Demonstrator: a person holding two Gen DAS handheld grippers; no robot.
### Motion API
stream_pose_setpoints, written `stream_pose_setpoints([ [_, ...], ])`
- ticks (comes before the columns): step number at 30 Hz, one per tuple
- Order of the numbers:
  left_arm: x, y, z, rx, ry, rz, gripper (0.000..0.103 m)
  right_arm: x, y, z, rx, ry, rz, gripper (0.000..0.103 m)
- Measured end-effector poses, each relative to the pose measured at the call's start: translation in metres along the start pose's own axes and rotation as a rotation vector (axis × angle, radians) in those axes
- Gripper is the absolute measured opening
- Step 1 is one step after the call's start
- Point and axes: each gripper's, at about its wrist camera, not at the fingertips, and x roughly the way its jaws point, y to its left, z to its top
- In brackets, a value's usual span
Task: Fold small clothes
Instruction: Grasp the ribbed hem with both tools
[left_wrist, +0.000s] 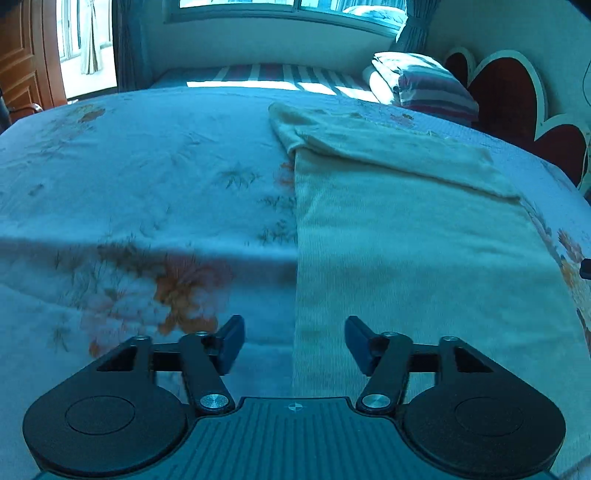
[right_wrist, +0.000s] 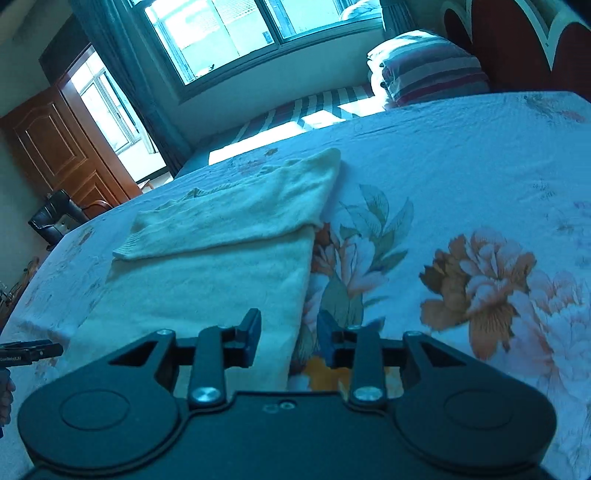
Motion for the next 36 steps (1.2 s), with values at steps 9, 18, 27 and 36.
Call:
stream_pose_setpoints([
  [9, -0.040, 0.042, -0.069, -0.131, 0.108, -0.288, 0.045, -0.071, -0.005, -0.106, 0.271, 0.140, 0.044, 0.033],
  [18, -0.036, 0.072, -0.126, -0.405, 0.121, -0.609, 0.045, -0.093, 0.012, -0.167, 0.473, 0.128, 0.098, 0.033],
  [27, -0.013, 0.080, -0.122, -0.495, 0.081, -0.662, 0.045, -0.081, 0.003, -0.178, 0.641, 0.060, 0.178, 0.034],
  [36, -0.001, 0.080, -0.107, -0.454, 0.123, -0.611, 0.002, -0.061, 0.001, -0.163, 0.598, 0.080, 0.201, 0.024],
])
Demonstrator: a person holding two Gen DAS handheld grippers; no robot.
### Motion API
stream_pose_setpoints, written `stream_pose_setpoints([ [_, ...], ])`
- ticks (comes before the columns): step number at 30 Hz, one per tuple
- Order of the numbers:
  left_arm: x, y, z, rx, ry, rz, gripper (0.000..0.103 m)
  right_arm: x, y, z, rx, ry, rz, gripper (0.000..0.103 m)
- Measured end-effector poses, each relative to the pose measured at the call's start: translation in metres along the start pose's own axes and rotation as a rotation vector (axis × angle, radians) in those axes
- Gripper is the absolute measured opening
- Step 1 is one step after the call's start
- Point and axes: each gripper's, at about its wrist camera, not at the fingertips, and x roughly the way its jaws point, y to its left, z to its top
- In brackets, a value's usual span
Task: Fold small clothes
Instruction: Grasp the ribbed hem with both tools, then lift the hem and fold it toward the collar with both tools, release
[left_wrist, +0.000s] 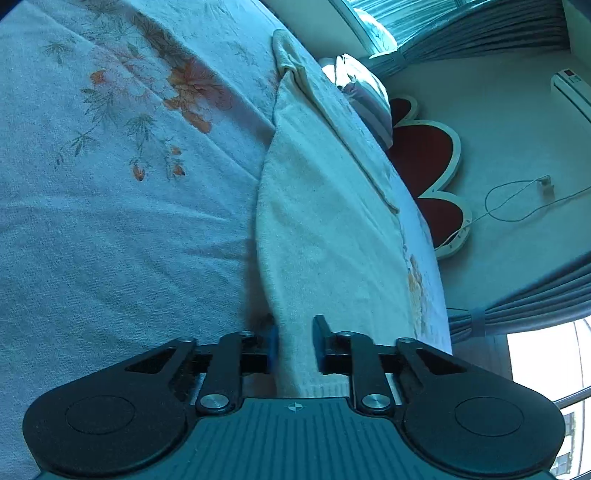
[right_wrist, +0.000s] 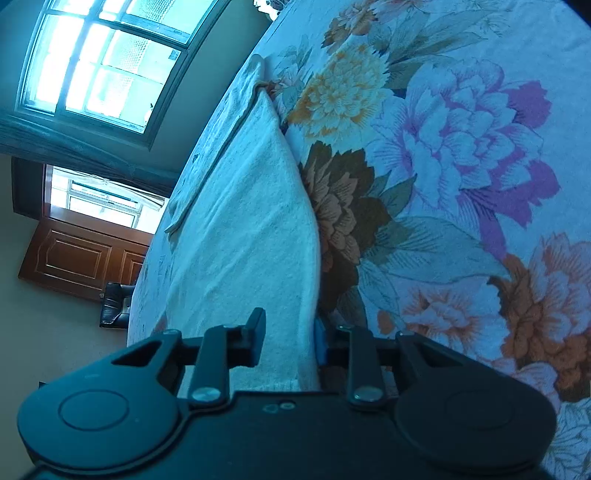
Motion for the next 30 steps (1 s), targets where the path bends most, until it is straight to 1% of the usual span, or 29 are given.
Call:
stream_pose_setpoints([
  [2, -0.001, 0.005, -0.003, -0.004, -0.011, -0.022, 0.002, 0.000, 0.000, -0.002, -0.023, 0.020, -0.014, 0.015],
  [3, -0.001, 0.004, -0.003, 0.012, -0.014, -0.017, 0.002, 0.001, 0.001, -0.002, -0.036, 0.028, -0.025, 0.008],
  [4, -0.003, 0.003, -0.003, 0.018, -0.021, -0.013, 0.002, 0.002, 0.003, -0.003, -0.058, 0.036, -0.042, 0.007],
  [6, -0.009, 0.001, -0.004, 0.001, -0.054, -0.057, 0.002, 0.000, 0.007, -0.003, -0.081, 0.036, -0.045, 0.006],
  [7, -0.013, -0.001, -0.003, 0.001, -0.071, -0.066, 0.002, -0.004, 0.011, -0.002, -0.094, 0.023, -0.030, 0.005],
  [9, -0.022, -0.009, 0.001, -0.003, -0.110, -0.111, 0.002, -0.010, 0.022, -0.001, -0.125, 0.006, 0.015, 0.005],
  [10, -0.025, -0.012, 0.004, -0.002, -0.124, -0.127, 0.002, -0.013, 0.030, 0.001, -0.147, -0.003, 0.021, 0.005],
  [14, -0.032, -0.031, 0.034, 0.002, -0.183, -0.187, 0.002, -0.022, 0.059, 0.020, -0.208, -0.057, 0.068, 0.005],
  [16, -0.028, -0.040, 0.056, 0.002, -0.209, -0.213, 0.002, -0.021, 0.078, 0.039, -0.235, -0.088, 0.099, 0.005],
  [19, -0.018, -0.051, 0.092, -0.009, -0.242, -0.233, 0.002, -0.011, 0.102, 0.075, -0.267, -0.102, 0.129, 0.005],
  [20, -0.010, -0.056, 0.109, -0.015, -0.253, -0.233, 0.002, -0.006, 0.107, 0.087, -0.270, -0.101, 0.136, 0.005],
  [22, 0.006, -0.062, 0.142, -0.020, -0.267, -0.235, 0.002, 0.011, 0.117, 0.122, -0.251, -0.094, 0.150, 0.005],
  [25, 0.037, -0.068, 0.188, -0.012, -0.273, -0.212, 0.002, 0.042, 0.118, 0.172, -0.192, -0.087, 0.184, 0.005],
  [27, 0.069, -0.067, 0.224, -0.023, -0.273, -0.185, 0.002, 0.072, 0.113, 0.212, -0.158, -0.088, 0.204, 0.005],
  [30, 0.111, -0.059, 0.271, -0.049, -0.309, -0.132, 0.002, 0.125, 0.093, 0.267, -0.066, -0.080, 0.224, 0.005],
])
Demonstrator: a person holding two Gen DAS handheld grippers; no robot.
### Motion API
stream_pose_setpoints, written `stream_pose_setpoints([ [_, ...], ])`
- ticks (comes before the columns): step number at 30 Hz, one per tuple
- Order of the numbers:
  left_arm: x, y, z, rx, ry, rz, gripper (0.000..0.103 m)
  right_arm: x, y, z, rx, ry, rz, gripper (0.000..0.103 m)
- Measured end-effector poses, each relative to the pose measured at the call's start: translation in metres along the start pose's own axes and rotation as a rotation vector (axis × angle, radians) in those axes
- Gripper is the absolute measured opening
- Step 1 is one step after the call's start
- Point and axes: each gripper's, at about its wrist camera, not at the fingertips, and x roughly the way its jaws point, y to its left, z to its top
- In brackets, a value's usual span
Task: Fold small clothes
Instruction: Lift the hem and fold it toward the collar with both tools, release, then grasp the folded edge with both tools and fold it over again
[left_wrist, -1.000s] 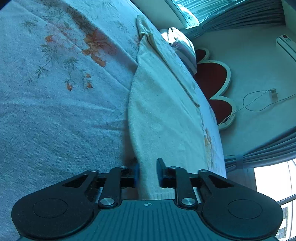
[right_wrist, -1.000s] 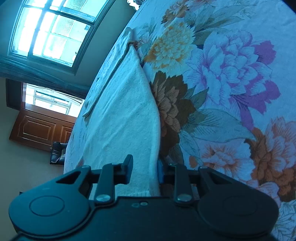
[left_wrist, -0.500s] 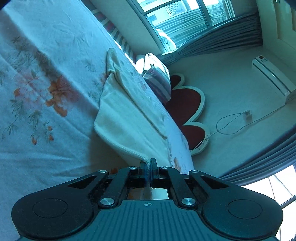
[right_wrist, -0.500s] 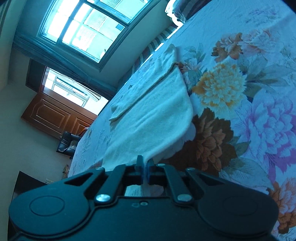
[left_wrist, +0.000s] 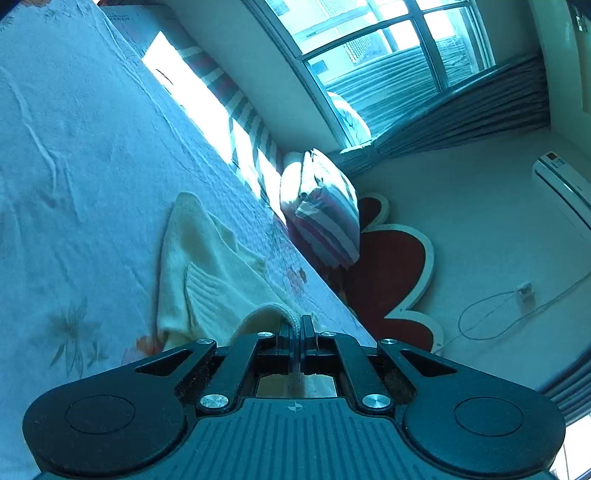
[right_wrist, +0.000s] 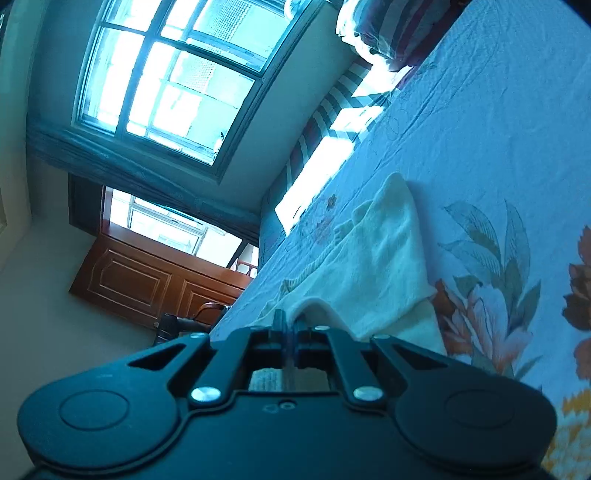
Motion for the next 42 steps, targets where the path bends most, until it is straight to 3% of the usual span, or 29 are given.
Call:
stream_pose_setpoints([
  [2, 0.026, 0.014, 0.016, -0.028, -0.033, 0.074, 0.003, 0.030, -0.029, 0.026, 0.056, -0.029, -0.015, 0.012],
  [4, 0.033, 0.024, 0.027, -0.033, -0.046, 0.177, 0.003, 0.045, -0.052, 0.043, 0.101, -0.082, -0.086, 0.040],
  [5, 0.032, 0.023, 0.030, 0.024, -0.037, 0.197, 0.003, 0.048, -0.060, 0.049, 0.090, -0.096, -0.165, 0.040],
  [7, 0.025, 0.013, 0.031, 0.192, -0.023, 0.256, 0.003, 0.042, -0.062, 0.050, 0.012, -0.072, -0.160, 0.039],
  [10, 0.030, -0.012, 0.030, 0.541, 0.037, 0.342, 0.003, 0.030, -0.036, 0.037, -0.278, -0.037, -0.209, 0.038],
  [12, 0.036, -0.029, 0.021, 0.748, 0.054, 0.362, 0.003, 0.030, -0.021, 0.027, -0.425, -0.030, -0.246, 0.038],
  [14, 0.045, -0.041, 0.015, 0.890, 0.080, 0.386, 0.003, 0.032, -0.003, 0.016, -0.578, -0.019, -0.282, 0.039],
  [16, 0.056, -0.048, 0.014, 0.956, 0.112, 0.393, 0.003, 0.038, 0.009, 0.009, -0.702, -0.003, -0.331, 0.039],
  [18, 0.061, -0.055, 0.012, 0.986, 0.124, 0.360, 0.003, 0.046, 0.012, 0.006, -0.761, 0.040, -0.351, 0.039],
  [25, 0.084, -0.073, 0.009, 1.088, 0.197, 0.373, 0.003, 0.079, 0.020, -0.002, -0.934, 0.133, -0.395, 0.038],
  [28, 0.099, -0.071, 0.019, 1.029, 0.208, 0.367, 0.003, 0.091, 0.020, 0.004, -0.980, 0.137, -0.389, 0.039],
  [32, 0.120, -0.055, 0.037, 0.852, 0.152, 0.412, 0.003, 0.107, 0.013, 0.037, -0.842, 0.079, -0.394, 0.039],
  [34, 0.115, -0.050, 0.040, 0.787, 0.122, 0.378, 0.003, 0.110, 0.007, 0.052, -0.743, 0.044, -0.433, 0.039],
  [37, 0.104, -0.042, 0.041, 0.758, 0.117, 0.331, 0.003, 0.090, 0.001, 0.061, -0.635, -0.003, -0.337, 0.040],
  [42, 0.105, -0.029, 0.048, 0.697, 0.139, 0.281, 0.003, 0.073, -0.001, 0.052, -0.676, 0.036, -0.261, 0.043],
])
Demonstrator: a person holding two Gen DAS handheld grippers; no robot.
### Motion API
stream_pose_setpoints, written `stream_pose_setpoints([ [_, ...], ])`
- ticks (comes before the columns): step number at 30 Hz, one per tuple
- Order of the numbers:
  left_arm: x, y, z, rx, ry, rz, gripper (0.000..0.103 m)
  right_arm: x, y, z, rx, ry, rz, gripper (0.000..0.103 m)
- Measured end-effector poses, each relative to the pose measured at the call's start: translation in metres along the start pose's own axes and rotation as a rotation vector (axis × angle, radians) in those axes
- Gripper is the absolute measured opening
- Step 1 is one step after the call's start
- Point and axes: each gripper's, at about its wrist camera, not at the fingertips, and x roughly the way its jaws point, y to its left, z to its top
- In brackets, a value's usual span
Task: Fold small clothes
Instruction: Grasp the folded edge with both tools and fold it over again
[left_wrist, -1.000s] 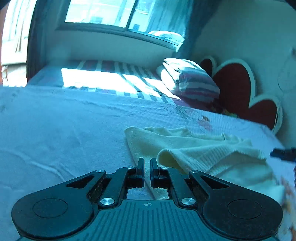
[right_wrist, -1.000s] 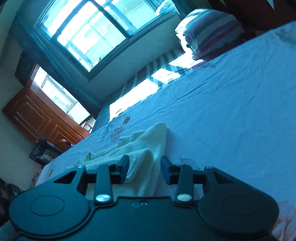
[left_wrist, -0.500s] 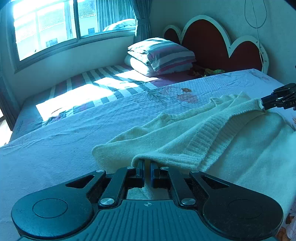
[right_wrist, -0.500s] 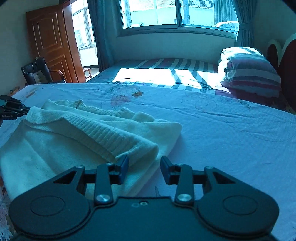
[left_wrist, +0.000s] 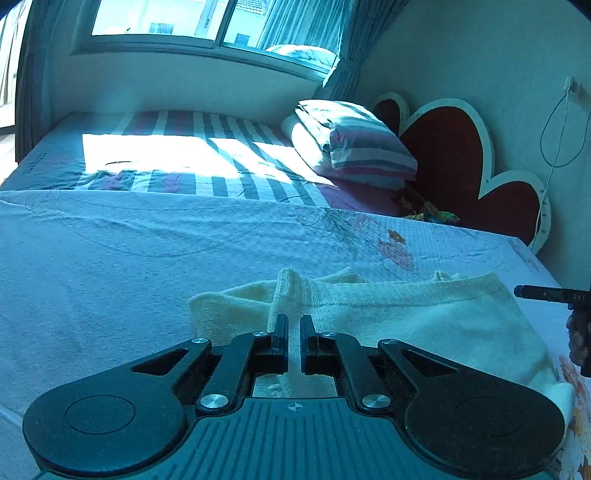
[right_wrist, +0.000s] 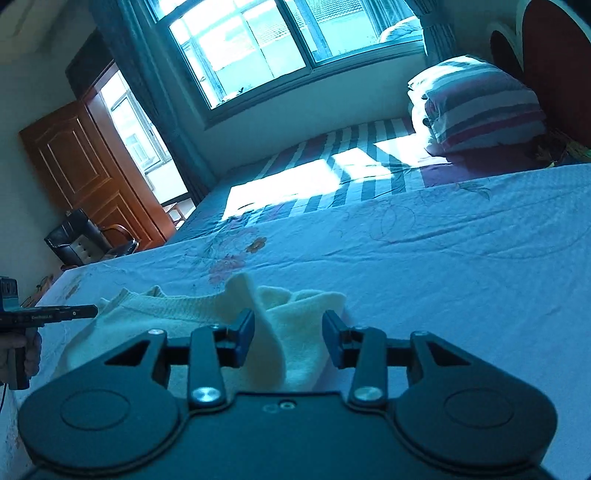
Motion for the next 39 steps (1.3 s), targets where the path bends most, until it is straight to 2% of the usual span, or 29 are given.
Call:
stream_pose_setpoints([
  [1, 0.002, 0.000, 0.001, 0.004, 0.006, 0.008, 0.003, 0.002, 0.001, -0.001, -0.012, 0.007, -0.004, 0.047],
  [6, 0.013, -0.004, 0.008, 0.027, 0.023, 0.024, 0.003, 0.015, 0.005, 0.000, -0.008, 0.021, -0.004, 0.046],
  [13, 0.026, -0.011, 0.014, 0.076, 0.067, 0.000, 0.003, 0.036, 0.017, 0.000, -0.054, 0.084, 0.001, 0.024],
  [17, 0.028, -0.009, 0.021, 0.077, 0.041, 0.031, 0.003, 0.038, 0.019, 0.002, -0.061, 0.071, 0.003, 0.022],
  [19, 0.030, -0.008, 0.025, 0.073, 0.042, 0.037, 0.003, 0.037, 0.017, 0.003, -0.053, 0.057, -0.006, 0.029],
  [20, 0.032, -0.009, 0.025, 0.081, 0.048, 0.044, 0.007, 0.038, 0.016, 0.004, -0.049, 0.054, -0.005, 0.030],
  [22, 0.033, -0.010, 0.027, 0.106, 0.056, 0.056, 0.051, 0.039, 0.015, 0.005, -0.045, 0.058, 0.001, 0.030],
  [23, 0.032, -0.010, 0.027, 0.115, 0.040, 0.058, 0.083, 0.039, 0.014, 0.005, -0.044, 0.061, 0.004, 0.030],
  [24, 0.031, -0.011, 0.027, 0.123, 0.030, 0.042, 0.085, 0.040, 0.014, 0.005, -0.044, 0.062, 0.005, 0.030],
  [29, 0.035, -0.011, 0.034, 0.138, 0.041, 0.007, 0.085, 0.041, 0.013, 0.005, -0.044, 0.060, 0.010, 0.028],
  [32, 0.046, -0.011, 0.037, 0.151, 0.094, -0.008, 0.066, 0.041, 0.012, 0.005, -0.046, 0.054, 0.011, 0.024],
  [34, 0.055, -0.012, 0.037, 0.170, 0.141, -0.011, 0.057, 0.042, 0.013, 0.005, -0.055, 0.059, 0.009, 0.023],
  [35, 0.056, -0.014, 0.037, 0.190, 0.138, -0.007, 0.053, 0.043, 0.013, 0.005, -0.059, 0.060, 0.009, 0.023],
  [37, 0.056, -0.014, 0.039, 0.171, 0.132, -0.028, 0.025, 0.044, 0.015, 0.006, -0.074, 0.057, 0.007, 0.024],
  [38, 0.055, -0.012, 0.040, 0.150, 0.122, -0.044, 0.003, 0.045, 0.016, 0.007, -0.081, 0.055, 0.005, 0.024],
  [39, 0.052, -0.012, 0.040, 0.137, 0.098, -0.051, 0.003, 0.045, 0.017, 0.007, -0.088, 0.052, 0.002, 0.023],
])
